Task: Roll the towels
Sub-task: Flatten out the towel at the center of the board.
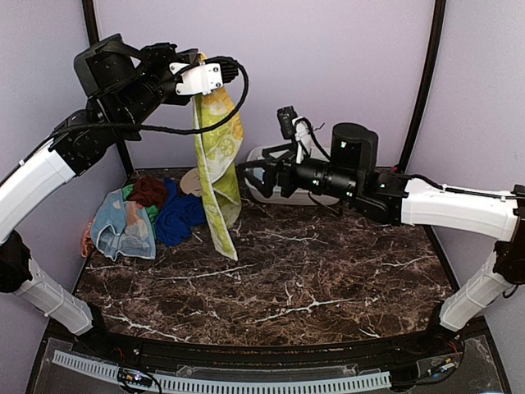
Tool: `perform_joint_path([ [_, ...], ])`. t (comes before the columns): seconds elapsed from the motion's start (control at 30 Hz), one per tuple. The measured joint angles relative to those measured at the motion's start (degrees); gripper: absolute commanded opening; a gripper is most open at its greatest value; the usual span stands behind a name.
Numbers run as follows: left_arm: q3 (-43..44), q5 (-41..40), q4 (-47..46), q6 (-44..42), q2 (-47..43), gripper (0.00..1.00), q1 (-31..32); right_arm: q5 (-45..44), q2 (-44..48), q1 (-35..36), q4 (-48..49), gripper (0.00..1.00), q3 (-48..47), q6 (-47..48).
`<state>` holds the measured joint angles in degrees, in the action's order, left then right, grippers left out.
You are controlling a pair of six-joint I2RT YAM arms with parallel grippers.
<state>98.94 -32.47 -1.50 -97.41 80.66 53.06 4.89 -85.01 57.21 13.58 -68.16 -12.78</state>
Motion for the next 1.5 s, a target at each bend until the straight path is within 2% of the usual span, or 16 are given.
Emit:
perform_joint_path([
  [0.17, 0.0, 0.0, 0.5, 1.0, -0.4, 0.00, 0.0, 8.4, -2.5, -5.4, 3.6, 0.92, -4.8, -2.1],
  [0.4, 0.0, 0.0, 2.1, 2.8, -0.8, 0.00, 0.0, 16.3, -8.1, -5.9, 3.7, 0.91, -7.6, -5.3],
  [0.5, 0.0, 0.0, 2.9, 3.8, -0.9, 0.00, 0.0, 18.4, -10.4, -5.9, 4.0, 0.88, -10.1, -6.8],
  [0.6, 0.0, -0.1, 4.0, 4.8, -0.9, 0.00, 0.0, 19.6, -12.3, -5.9, 4.9, 0.80, -12.4, -8.5],
  [0.67, 0.0, -0.2, 5.1, 5.6, -0.9, 0.00, 0.0, 20.0, -13.4, -5.9, 5.4, 0.69, -14.0, -9.6],
  [0.73, 0.0, -0.2, 6.1, 6.5, -0.9, 0.00, 0.0, 20.5, -15.1, -5.9, 5.9, 0.47, -16.5, -11.4],
  [0.77, 0.0, -0.2, 6.6, 6.8, -1.0, 0.00, 0.0, 21.2, -17.0, -5.9, 6.1, 0.00, -18.8, -12.9],
  [1.0, -0.4, -0.1, 11.9, 11.4, -2.1, 0.00, -0.3, 19.0, -14.7, -6.8, 1.2, 0.00, -16.9, -12.1],
  [1.2, -0.7, 1.9, 14.1, 16.7, -0.7, 0.00, -2.6, 12.8, -1.3, -12.0, -9.6, 0.00, -12.2, -6.1],
  [1.37, 2.9, 5.4, 12.8, 19.6, 7.5, 0.00, -2.5, 6.4, 10.1, -16.2, -18.2, 0.00, -12.9, -0.2],
  [1.5, 13.4, 7.3, 10.3, 20.2, 19.0, 0.00, -1.8, 1.6, 14.9, -17.1, -27.2, 0.00, -14.9, 3.6],
])
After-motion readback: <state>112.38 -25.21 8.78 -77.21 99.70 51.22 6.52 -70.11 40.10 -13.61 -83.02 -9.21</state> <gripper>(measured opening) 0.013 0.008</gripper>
